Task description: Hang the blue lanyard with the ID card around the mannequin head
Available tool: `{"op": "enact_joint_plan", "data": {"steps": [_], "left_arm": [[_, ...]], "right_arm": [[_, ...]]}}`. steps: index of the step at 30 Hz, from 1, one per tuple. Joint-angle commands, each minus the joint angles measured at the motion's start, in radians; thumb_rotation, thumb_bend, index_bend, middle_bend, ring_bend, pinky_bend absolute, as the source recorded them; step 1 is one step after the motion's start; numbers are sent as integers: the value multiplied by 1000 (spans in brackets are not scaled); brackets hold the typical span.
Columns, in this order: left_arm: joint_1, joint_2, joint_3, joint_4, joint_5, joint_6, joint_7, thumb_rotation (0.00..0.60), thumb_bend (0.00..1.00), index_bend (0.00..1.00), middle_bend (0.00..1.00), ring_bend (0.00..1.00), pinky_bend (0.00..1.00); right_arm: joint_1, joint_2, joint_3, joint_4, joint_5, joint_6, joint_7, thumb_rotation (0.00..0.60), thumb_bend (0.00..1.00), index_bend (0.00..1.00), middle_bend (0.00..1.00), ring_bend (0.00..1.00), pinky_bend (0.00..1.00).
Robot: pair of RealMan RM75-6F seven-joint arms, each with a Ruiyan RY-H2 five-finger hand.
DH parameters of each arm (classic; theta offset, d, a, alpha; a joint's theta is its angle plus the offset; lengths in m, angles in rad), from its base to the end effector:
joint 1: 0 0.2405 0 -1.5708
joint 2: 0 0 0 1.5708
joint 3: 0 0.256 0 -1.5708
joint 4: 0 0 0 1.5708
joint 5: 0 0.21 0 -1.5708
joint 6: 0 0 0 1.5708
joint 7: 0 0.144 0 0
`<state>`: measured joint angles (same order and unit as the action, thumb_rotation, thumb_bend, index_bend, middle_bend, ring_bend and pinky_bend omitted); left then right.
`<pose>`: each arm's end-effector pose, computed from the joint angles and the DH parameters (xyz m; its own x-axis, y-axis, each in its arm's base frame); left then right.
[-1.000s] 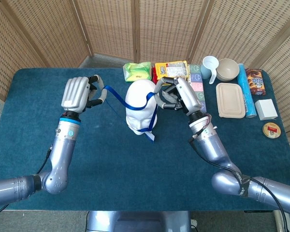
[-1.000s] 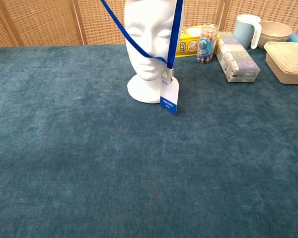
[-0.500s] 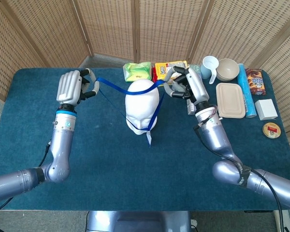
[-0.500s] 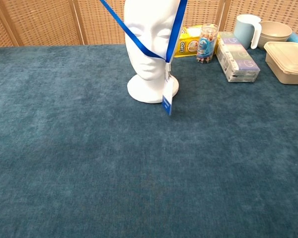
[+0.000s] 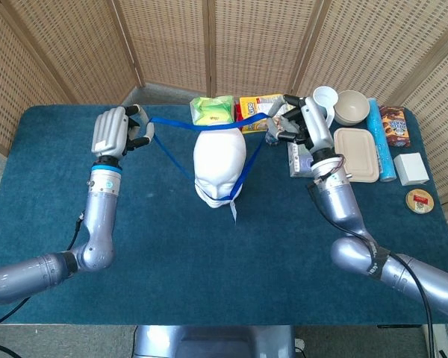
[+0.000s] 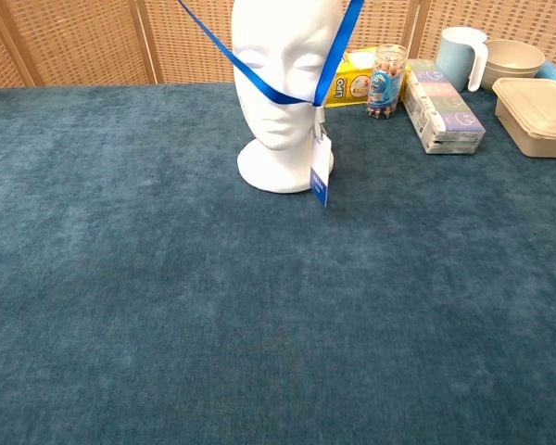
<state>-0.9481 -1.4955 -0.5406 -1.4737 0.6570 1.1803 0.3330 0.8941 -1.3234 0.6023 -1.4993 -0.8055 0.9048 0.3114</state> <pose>-0.0700 0.4406 0.0947 0.0100 -0.0852 0.9963 0.9969 -0.0768 -0.0166 -0.0641 -0.4519 0.1387 -0.4431 -0.1145 0.8891 -0.8640 -0.2098 -0.4576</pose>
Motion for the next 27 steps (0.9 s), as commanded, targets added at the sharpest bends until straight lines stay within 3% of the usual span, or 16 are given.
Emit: {"op": "enact_joint_plan", "data": {"steps": [1, 27], "left_arm": [[-9, -14, 6, 18, 1, -4, 4, 529, 474, 604, 1000, 1000, 1000], [-39, -89, 39, 108, 30, -2, 33, 524, 447, 604, 1000, 1000, 1000]], "right_arm": [[6, 1, -6, 21, 14, -10, -14, 600, 531, 728, 1000, 1000, 1000], [46, -1, -59, 142, 83, -83, -130, 600, 528, 725, 1000, 1000, 1000]]}}
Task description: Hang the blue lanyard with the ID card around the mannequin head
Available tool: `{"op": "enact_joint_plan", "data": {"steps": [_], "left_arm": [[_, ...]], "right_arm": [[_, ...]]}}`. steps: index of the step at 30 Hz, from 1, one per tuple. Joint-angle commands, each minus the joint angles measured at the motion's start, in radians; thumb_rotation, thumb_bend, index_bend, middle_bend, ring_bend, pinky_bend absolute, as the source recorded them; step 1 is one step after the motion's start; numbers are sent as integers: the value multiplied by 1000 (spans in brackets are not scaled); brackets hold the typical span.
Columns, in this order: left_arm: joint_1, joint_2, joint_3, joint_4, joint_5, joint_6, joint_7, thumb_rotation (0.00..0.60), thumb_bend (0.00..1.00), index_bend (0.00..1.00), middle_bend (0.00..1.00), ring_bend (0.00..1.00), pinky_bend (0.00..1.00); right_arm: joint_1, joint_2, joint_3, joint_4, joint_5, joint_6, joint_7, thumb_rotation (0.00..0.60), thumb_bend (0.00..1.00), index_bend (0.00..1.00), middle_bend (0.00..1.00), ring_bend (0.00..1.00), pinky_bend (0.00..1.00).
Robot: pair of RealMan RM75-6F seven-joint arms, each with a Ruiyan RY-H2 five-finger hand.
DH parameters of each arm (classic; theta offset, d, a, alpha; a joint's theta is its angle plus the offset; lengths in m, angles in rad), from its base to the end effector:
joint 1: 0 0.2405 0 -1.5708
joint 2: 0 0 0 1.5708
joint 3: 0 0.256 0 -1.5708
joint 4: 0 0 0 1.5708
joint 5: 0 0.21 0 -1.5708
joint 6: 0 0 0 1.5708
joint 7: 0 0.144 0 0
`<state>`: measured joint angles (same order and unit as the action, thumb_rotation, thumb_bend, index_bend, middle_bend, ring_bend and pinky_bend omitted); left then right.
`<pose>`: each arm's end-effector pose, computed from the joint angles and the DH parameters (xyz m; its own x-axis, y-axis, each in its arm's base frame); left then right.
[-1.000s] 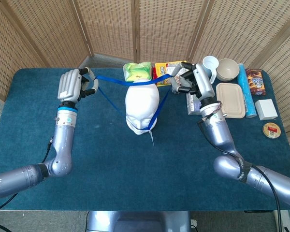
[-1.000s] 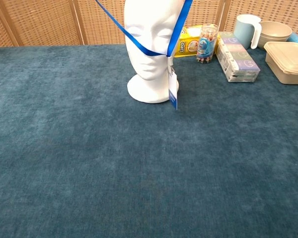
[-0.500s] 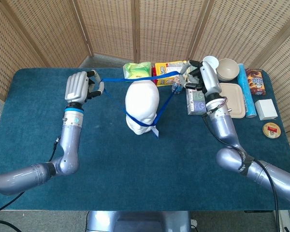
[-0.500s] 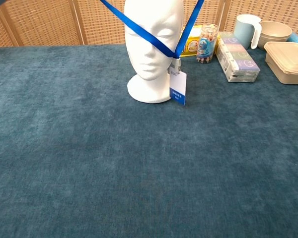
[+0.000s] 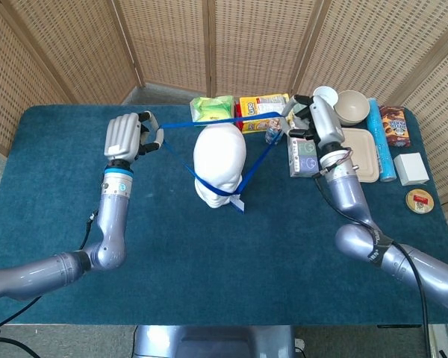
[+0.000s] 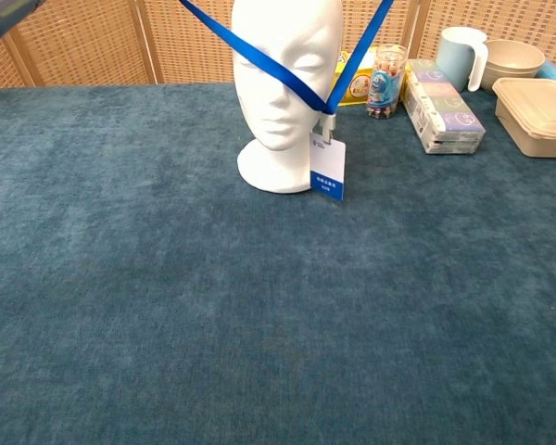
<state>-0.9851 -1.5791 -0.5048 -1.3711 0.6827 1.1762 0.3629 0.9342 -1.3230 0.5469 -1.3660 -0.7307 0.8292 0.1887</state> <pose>-0.0680 0.4449 0.0679 0.0813 -0.0770 0.9937 0.9927 -0.0826 -0.0876 -0.0905 -0.4734 0.1375 -0.2786 -0.0818 0.9569 -0.9490 -0.1298 -0.2874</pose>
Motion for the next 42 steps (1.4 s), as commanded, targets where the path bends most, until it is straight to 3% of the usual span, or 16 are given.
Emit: {"op": "enact_joint_plan", "data": {"steps": [1, 28, 32, 35, 38, 42], "left_arm": [[-3, -8, 4, 8, 6, 3, 4, 526, 447, 604, 1000, 1000, 1000], [-51, -80, -12, 112, -2, -34, 38, 530, 441, 604, 1000, 1000, 1000], [-52, -86, -7, 121, -3, -32, 49, 530, 412, 592, 1000, 1000, 1000], [-51, -87, -7, 122, -13, -35, 59, 527, 372, 493, 987, 998, 1000], [-50, -86, -6, 119, -25, -38, 74, 524, 325, 340, 818, 856, 931], [-45, -62, -10, 81, -71, -68, 105, 519, 268, 143, 451, 452, 631]], "right_arm": [[18, -7, 0, 30, 16, -18, -12, 600, 527, 723, 1000, 1000, 1000], [86, -55, -24, 123, 58, -58, -91, 600, 519, 696, 961, 1000, 1000], [86, -55, -21, 130, 66, -55, -93, 600, 510, 636, 889, 1000, 1000], [86, -54, -20, 134, 71, -56, -95, 600, 502, 576, 807, 970, 1000], [84, -52, -20, 134, 73, -59, -94, 600, 495, 495, 702, 863, 986], [82, -39, -23, 132, 84, -82, -96, 600, 483, 383, 561, 708, 852]]}}
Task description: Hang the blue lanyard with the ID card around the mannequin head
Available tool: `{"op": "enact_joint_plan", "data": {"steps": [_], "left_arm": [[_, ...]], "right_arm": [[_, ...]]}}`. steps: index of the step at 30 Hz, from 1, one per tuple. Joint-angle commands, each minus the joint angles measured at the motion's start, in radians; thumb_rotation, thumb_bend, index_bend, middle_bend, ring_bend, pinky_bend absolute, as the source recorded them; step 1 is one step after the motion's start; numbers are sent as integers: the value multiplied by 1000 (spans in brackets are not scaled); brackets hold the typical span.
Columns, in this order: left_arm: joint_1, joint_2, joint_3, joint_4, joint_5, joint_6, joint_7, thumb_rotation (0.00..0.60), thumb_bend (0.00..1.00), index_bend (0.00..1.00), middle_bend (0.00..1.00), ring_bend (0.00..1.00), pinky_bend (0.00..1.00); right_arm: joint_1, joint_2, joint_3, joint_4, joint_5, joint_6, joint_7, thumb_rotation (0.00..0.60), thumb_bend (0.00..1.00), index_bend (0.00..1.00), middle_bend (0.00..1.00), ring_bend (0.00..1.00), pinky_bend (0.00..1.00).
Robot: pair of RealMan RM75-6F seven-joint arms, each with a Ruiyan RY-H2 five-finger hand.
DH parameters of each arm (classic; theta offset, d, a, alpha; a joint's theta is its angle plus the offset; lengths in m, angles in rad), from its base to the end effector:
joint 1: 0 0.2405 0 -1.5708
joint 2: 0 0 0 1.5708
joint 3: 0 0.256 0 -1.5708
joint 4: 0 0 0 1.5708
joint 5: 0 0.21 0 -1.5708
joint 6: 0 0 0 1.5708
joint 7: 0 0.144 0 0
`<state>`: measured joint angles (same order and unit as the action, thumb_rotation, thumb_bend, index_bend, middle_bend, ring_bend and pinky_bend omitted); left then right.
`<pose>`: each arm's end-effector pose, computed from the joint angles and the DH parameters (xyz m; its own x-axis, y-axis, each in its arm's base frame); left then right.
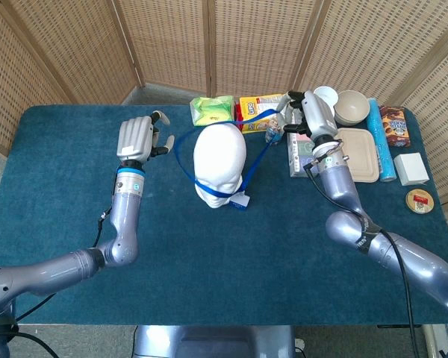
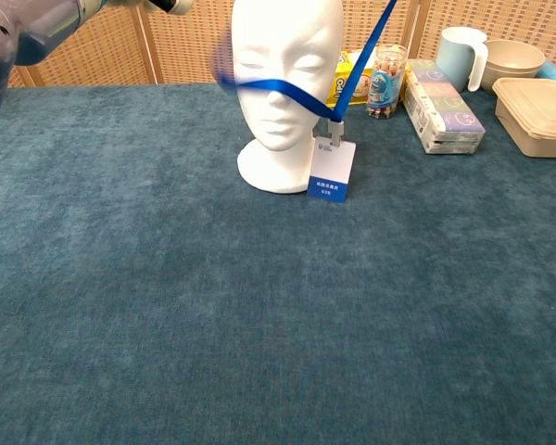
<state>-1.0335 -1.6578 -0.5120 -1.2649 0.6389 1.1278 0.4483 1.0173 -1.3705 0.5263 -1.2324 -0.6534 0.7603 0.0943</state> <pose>-0.0620 0.4541 0.0426 0.1564 -0.0356 0.9871 0.9858 -0.0559 -0.1582 -0.0853 -0.4956 0.1276 -0.1906 -0.0886 0.9777 -0.9755 -0.0939 -0.1987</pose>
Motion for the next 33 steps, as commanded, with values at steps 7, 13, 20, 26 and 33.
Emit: {"op": "enact_joint_plan", "data": {"steps": [7, 13, 20, 26, 33], "left_arm": [[9, 49, -4, -80, -73, -40, 42, 519, 209, 70, 219, 181, 374], [27, 72, 12, -117, -57, -30, 29, 521, 189, 51, 178, 143, 343], [92, 145, 49, -217, -8, 0, 2, 517, 189, 53, 179, 143, 343], [186, 242, 92, -331, 55, 26, -57, 516, 189, 54, 179, 143, 342], [329, 357, 203, -435, 191, 71, -137, 516, 190, 54, 179, 143, 307]], "right_arm": [[-11, 45, -10, -30, 2, -75, 13, 600, 482, 277, 363, 419, 488], [-31, 82, -13, -63, -29, -108, 47, 600, 480, 255, 305, 333, 383], [-86, 106, 4, -128, -101, -41, 116, 600, 440, 253, 303, 332, 379], [-180, 142, 15, -243, -224, 57, 216, 600, 411, 261, 312, 332, 378], [-310, 206, -49, -383, -389, 194, 239, 600, 399, 274, 324, 332, 378]]}}
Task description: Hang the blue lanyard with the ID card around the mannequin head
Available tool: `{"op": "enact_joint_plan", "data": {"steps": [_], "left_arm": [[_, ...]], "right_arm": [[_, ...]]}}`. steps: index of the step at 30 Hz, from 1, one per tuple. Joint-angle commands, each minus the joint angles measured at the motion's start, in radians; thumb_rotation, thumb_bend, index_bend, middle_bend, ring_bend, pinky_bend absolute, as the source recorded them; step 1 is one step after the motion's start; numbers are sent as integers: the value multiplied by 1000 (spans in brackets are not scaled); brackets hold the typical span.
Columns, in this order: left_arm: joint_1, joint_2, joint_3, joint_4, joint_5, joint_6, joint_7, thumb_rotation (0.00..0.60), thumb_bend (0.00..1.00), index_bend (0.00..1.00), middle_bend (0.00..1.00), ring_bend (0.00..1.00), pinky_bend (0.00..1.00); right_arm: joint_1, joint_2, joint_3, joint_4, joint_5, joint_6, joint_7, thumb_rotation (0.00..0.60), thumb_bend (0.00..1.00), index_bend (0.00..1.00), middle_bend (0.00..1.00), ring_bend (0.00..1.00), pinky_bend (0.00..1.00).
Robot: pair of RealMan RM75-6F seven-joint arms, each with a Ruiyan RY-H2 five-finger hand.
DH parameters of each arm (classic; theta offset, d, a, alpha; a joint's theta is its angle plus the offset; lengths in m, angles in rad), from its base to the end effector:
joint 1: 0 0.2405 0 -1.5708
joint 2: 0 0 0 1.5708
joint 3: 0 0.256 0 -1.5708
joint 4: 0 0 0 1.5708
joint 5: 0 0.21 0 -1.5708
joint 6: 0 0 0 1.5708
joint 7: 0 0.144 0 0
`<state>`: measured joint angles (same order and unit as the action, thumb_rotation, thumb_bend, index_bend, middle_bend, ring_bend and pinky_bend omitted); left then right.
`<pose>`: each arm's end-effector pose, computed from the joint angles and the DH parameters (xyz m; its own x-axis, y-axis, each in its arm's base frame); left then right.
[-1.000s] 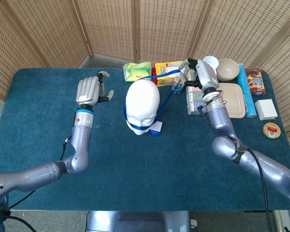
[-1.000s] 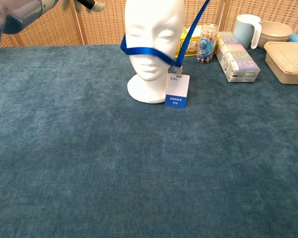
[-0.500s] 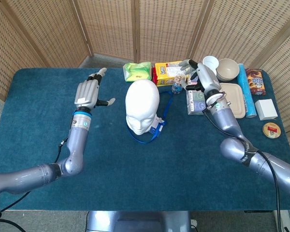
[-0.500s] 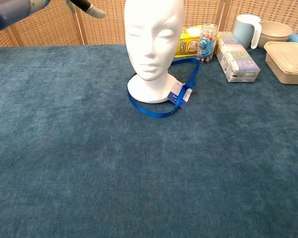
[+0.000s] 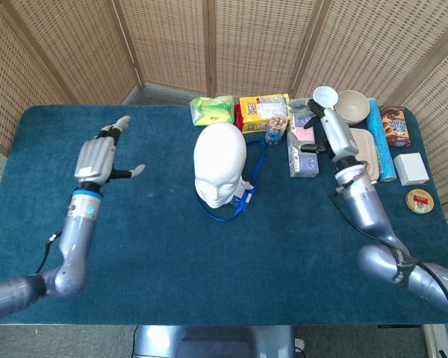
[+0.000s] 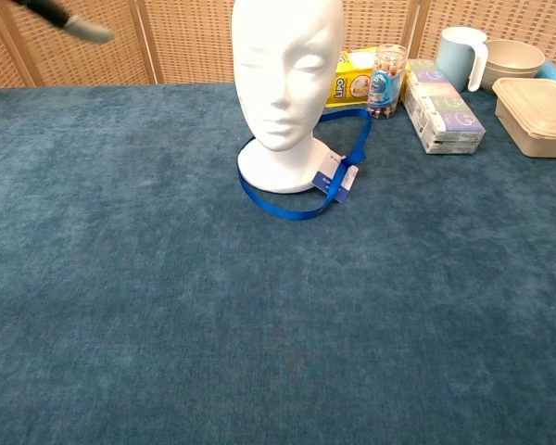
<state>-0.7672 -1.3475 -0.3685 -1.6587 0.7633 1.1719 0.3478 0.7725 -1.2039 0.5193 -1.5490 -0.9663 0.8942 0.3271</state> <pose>-0.1380 0.3887 0.0968 0.1912 0.0313 0.9810 0.9801 -0.0596 -0.1892 -0.1136 -0.4297 0.1583 -0.2599 -0.1027 0.9601 -0.9350 -0.2216 -0.2768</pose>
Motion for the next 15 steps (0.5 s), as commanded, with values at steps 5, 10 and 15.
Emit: {"op": "enact_joint_plan", "data": {"steps": [5, 10, 15], "left_arm": [[179, 131, 160, -86, 191, 72, -102, 515, 189, 54, 179, 143, 283], [266, 187, 229, -104, 284, 121, -146, 514, 189, 58, 179, 143, 273], [362, 213, 310, -111, 361, 176, -184, 515, 182, 65, 179, 143, 270]], "right_arm": [[-190, 86, -140, -158, -205, 194, -31, 600, 398, 300, 332, 332, 377], [-283, 104, -215, -200, -290, 297, -48, 600, 397, 316, 346, 332, 376], [-374, 125, -300, -244, -352, 379, -111, 600, 394, 318, 348, 332, 376]]}}
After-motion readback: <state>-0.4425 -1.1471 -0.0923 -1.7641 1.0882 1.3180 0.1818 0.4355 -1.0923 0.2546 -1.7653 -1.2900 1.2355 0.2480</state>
